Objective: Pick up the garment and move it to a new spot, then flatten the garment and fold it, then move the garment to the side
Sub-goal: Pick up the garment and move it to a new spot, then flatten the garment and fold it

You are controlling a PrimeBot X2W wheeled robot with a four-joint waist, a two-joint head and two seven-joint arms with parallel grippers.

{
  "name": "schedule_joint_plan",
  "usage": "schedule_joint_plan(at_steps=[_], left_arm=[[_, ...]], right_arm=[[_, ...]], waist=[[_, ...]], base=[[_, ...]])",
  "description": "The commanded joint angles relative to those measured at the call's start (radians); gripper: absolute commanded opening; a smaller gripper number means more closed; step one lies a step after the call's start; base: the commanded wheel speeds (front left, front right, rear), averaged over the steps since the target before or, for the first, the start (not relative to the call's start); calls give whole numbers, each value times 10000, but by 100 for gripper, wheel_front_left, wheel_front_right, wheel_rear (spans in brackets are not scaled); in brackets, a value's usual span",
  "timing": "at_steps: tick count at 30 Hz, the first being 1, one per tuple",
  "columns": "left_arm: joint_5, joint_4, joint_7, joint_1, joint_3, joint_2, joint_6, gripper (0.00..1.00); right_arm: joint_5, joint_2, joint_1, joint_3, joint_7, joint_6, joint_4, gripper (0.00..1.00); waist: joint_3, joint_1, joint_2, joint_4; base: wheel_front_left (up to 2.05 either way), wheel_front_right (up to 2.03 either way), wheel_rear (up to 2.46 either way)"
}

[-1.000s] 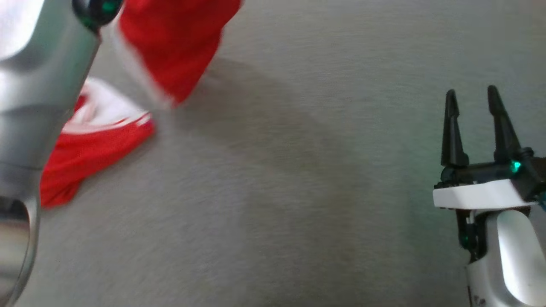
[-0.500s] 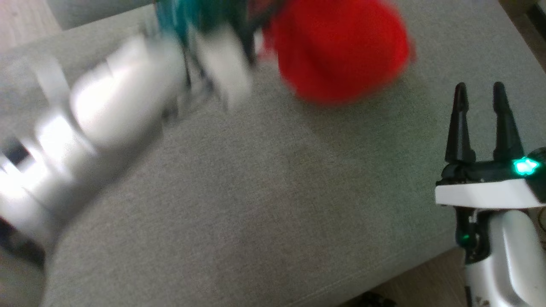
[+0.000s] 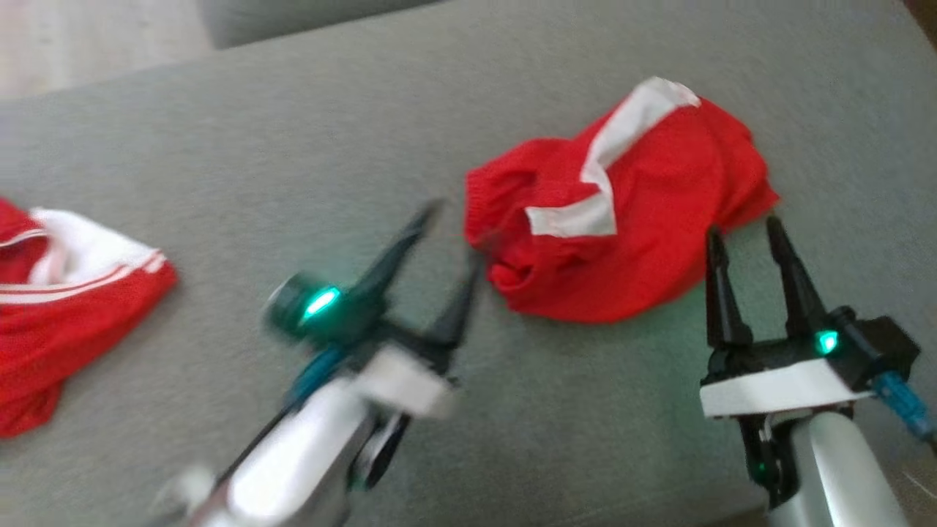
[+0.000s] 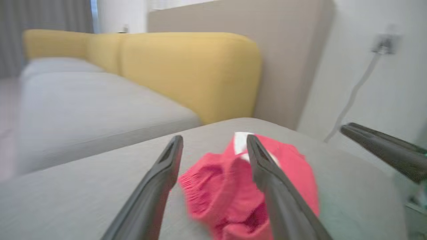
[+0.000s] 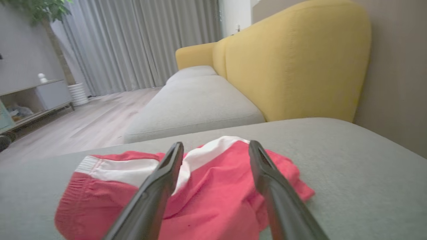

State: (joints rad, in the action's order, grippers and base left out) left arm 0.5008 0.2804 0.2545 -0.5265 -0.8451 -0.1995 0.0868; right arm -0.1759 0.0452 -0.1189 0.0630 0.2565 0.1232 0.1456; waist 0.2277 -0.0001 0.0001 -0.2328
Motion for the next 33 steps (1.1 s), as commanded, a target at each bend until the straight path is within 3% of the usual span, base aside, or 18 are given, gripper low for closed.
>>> schedule_joint_plan(at_steps=[1,8,14,20,33], left_arm=[[-197,-543,70,663,945,-49,131,100],[-1464,-2172,71,3729,4431,976,28,100],[-2479,-3053,71,5308,6010,1422,-326,100],[-2902,-3458,71,6068,6161,1487,-511,100],[-3025,-3129,72,6242,5866,1491,-265,100]], right_arm=[[98,51,-8,260,53,75,-277,100],[652,51,470,-78,53,75,-322,100],[980,51,1367,103,53,75,-504,100],[947,73,1833,270,53,75,-617,100],[777,182,1873,511,53,75,-658,100]], waist=[[-525,1,-1,518],[-1276,1,-1,1560],[-2050,1,-1,2104],[-2282,1,-1,2251],[-2358,1,-1,2186]], base=[[0,0,0],[0,0,0],[0,0,0],[0,0,0],[0,0,0]])
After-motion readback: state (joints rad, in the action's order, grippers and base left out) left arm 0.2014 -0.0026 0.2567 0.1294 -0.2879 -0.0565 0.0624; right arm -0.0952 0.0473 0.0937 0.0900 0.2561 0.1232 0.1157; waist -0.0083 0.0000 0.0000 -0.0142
